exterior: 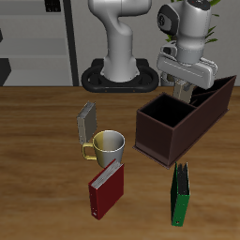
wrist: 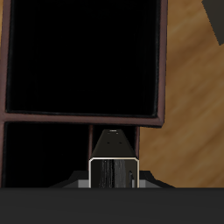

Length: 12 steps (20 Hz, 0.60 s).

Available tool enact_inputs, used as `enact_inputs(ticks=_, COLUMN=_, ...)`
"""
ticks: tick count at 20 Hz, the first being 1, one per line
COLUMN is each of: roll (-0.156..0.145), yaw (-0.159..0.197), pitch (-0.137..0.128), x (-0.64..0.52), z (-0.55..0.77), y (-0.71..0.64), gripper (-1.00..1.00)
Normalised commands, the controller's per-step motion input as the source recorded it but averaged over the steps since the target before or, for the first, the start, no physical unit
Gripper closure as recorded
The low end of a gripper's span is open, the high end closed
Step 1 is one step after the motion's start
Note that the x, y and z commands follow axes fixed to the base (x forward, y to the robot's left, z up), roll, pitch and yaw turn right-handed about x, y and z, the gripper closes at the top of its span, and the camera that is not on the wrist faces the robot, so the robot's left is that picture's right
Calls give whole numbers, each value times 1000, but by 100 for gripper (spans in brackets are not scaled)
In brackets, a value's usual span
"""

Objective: Place the right yellow book into the left desk caddy's front compartment

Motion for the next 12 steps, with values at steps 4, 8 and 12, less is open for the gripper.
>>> enact_inputs(ticks=4, roll=10, yaw=0, pitch=33, x=70, z=-137, y=19, gripper=100)
enact_inputs(ticks=8, roll=-1, yaw=-1, pitch=60, x=79, z=-174, y=-35, gripper=100)
enact_inputs(ticks=12, roll=6, yaw=52, pitch=21, x=81, z=-108, y=50, gripper=100)
